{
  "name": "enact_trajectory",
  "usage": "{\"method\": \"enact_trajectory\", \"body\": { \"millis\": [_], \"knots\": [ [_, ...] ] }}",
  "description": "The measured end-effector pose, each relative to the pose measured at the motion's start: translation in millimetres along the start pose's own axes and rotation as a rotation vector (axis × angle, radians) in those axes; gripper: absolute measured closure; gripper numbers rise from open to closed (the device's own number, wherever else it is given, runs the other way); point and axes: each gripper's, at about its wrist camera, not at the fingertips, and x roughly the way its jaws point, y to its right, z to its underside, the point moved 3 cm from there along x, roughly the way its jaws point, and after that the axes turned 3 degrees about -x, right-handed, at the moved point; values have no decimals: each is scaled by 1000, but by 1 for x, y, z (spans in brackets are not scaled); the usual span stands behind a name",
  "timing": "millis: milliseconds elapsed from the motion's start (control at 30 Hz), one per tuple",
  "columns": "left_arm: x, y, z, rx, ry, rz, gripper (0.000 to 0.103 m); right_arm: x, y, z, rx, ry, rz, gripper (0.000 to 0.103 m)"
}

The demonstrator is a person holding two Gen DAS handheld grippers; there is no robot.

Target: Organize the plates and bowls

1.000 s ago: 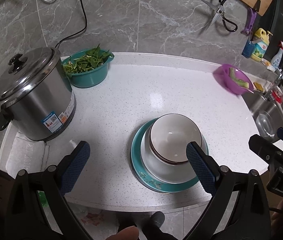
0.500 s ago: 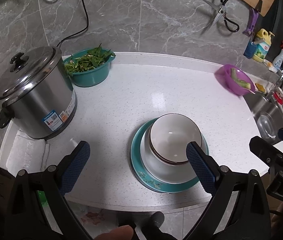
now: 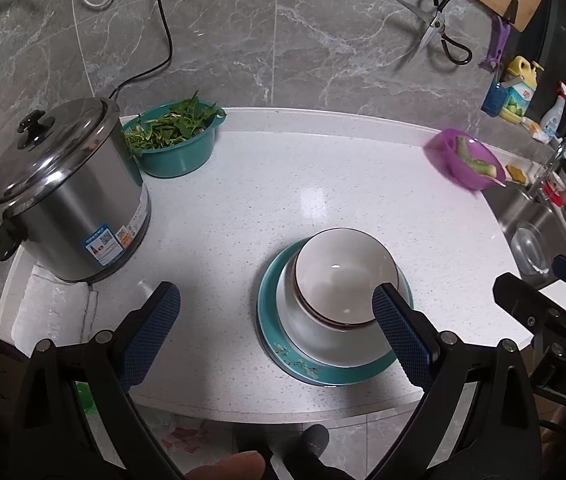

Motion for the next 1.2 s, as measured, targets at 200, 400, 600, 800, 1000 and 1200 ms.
{"method": "enact_trajectory", "body": {
  "millis": [200,400,600,800,1000,1200],
  "knots": [
    [-1,0,0,5,3,-5,5,-1,0,0,3,-1,0,0],
    [1,2,-1,8,-2,-6,5,-1,2,0,-2,-2,-1,0],
    [2,1,0,12,-4,-9,5,-1,2,0,-3,-3,-1,0],
    [2,0,0,13,-4,-11,5,0,2,0,-2,-4,-1,0],
    [3,0,-1,16,-5,-14,5,1,3,1,-2,-5,-1,0],
    [5,0,-2,17,-6,-16,5,2,4,0,-3,-6,0,0]
  ]
}}
